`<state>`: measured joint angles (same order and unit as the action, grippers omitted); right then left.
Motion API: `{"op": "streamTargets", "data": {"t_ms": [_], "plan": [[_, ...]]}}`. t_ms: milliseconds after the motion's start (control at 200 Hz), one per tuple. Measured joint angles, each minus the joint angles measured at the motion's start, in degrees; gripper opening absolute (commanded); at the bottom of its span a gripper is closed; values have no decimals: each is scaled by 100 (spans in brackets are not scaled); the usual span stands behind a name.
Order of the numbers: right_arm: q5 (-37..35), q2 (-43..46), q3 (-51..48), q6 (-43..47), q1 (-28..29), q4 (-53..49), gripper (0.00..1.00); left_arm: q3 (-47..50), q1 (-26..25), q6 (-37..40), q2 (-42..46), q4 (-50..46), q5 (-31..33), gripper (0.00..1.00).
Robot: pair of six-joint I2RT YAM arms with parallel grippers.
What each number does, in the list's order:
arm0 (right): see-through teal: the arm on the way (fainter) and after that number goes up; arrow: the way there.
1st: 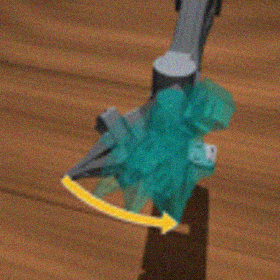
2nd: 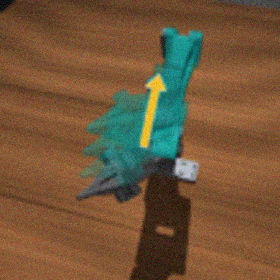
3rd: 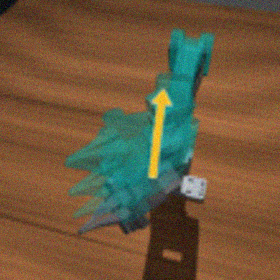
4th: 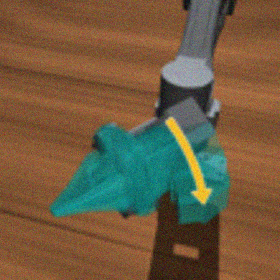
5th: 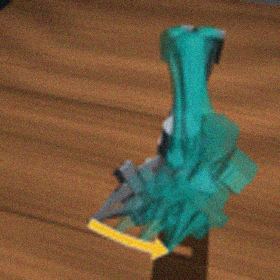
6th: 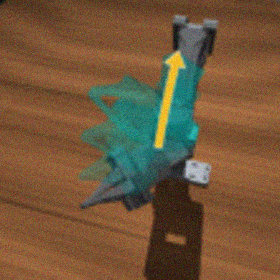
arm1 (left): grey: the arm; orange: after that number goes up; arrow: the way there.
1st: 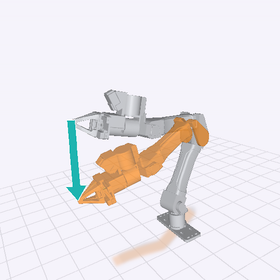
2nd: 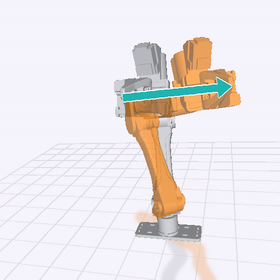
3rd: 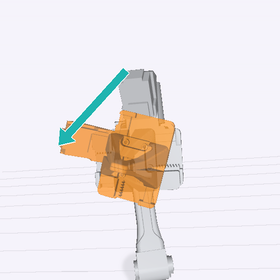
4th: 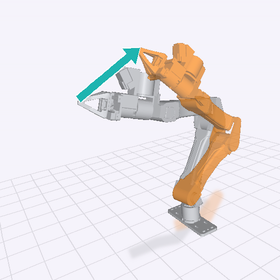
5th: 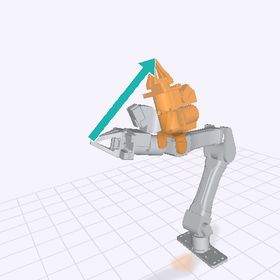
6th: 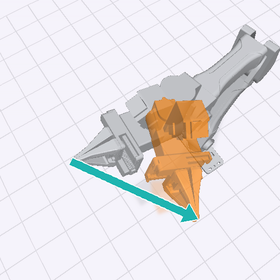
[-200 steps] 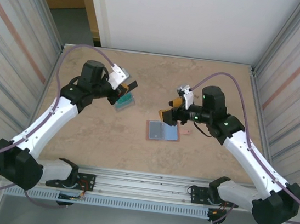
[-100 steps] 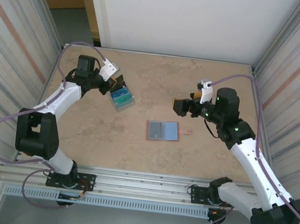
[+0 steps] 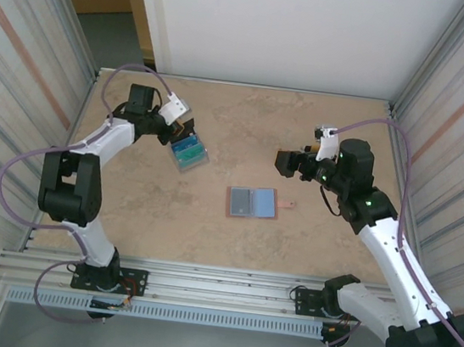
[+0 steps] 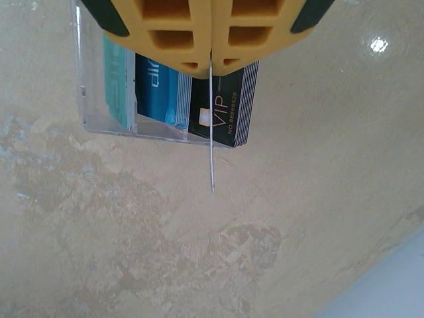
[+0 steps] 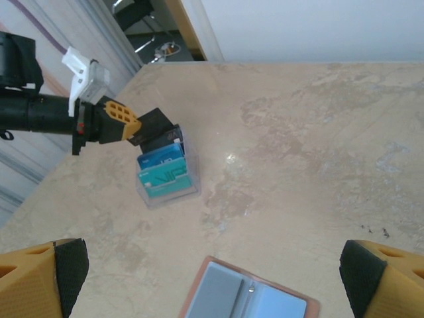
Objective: Take the credit cards out of the card holder
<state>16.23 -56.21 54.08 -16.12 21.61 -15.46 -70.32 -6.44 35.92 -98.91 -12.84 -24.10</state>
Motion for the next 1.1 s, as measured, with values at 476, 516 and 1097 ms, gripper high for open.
{"op": "streamTargets", "data": {"t_ms": [476, 516, 1097], "plan": [[-140, 28, -114, -44, 0, 39, 99, -393, 50, 350, -444, -334, 17, 0], [-144, 44, -114, -44, 0, 39, 99, -413, 50, 361, -476, -363, 15, 0], [-144, 63, -114, -149, 0, 46, 99, -507, 46, 459, -704, -623, -28, 0]]}}
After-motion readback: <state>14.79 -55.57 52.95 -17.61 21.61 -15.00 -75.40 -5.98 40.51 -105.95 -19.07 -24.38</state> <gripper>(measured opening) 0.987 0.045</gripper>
